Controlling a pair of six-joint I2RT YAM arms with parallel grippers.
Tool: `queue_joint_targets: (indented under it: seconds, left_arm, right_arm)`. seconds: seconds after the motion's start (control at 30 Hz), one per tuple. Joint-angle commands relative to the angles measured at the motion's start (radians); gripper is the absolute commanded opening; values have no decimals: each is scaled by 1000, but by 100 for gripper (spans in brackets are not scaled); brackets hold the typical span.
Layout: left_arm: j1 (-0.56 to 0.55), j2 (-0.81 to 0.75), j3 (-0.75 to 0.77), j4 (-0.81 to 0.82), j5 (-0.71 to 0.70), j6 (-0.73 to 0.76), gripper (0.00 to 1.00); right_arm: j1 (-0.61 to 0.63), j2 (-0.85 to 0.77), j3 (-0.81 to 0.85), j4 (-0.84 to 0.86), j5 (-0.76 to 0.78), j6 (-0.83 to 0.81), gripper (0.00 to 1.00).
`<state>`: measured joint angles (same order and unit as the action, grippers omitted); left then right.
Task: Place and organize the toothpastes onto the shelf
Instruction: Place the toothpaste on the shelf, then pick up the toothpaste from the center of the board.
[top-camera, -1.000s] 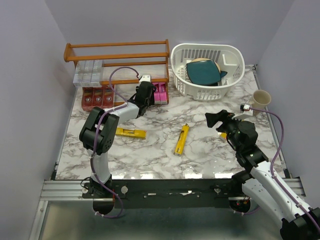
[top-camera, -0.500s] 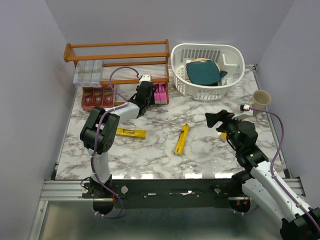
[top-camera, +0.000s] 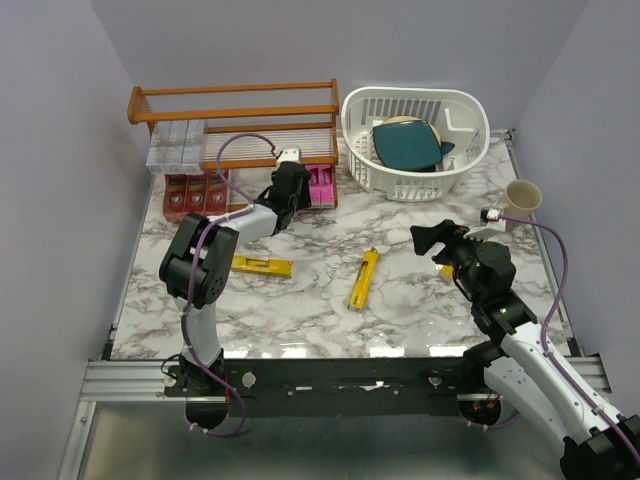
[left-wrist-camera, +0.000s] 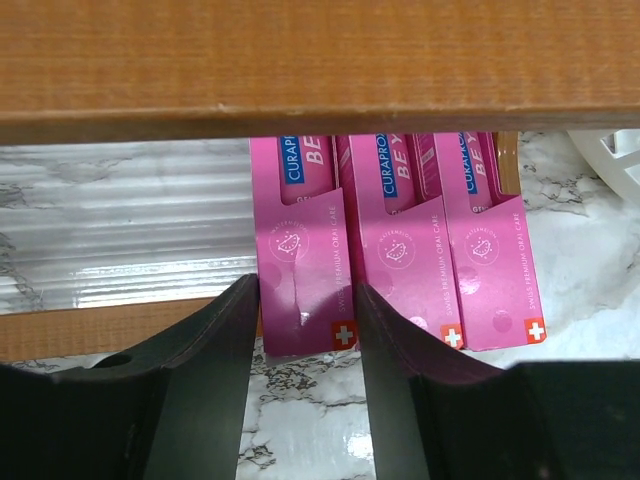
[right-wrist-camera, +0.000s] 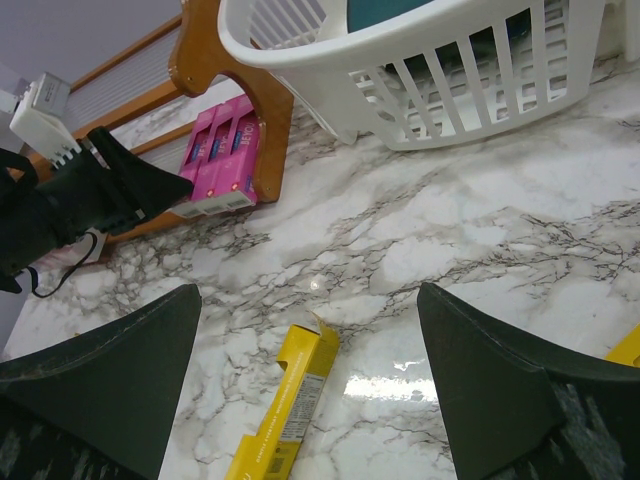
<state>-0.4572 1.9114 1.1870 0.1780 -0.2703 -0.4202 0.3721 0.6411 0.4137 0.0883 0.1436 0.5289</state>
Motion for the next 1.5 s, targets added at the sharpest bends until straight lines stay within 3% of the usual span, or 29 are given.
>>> queue_joint_targets:
  seconds: [0.0, 0.53, 0.73, 0.83, 0.87, 1.2, 1.47]
  left_arm:
    - [0, -34, -15, 41, 46, -19, 56]
    - [0, -169, -85, 25, 28, -41, 70]
    - [-3, -331, -226, -23, 3, -178, 82]
    - [-12, -448, -296, -67, -26, -233, 94]
    - [-18, -477, -334, -119, -47, -244, 99]
    - [-78, -860, -463, -579, -319, -549, 98]
    - [-173, -902, -489, -821, -497, -840, 98]
  right_arm:
    - [2, -12, -19, 18, -1, -13, 97]
    - [2, -15, -19, 16, -4, -15, 97]
    - [2, -17, -23, 21, -29, -27, 97]
    - [2, -14, -24, 25, -38, -32, 97]
    - [2, -14, -24, 27, -42, -33, 97]
    - [2, 22, -18, 42, -102, -47, 97]
    - [2, 54, -16, 56, -136, -44, 97]
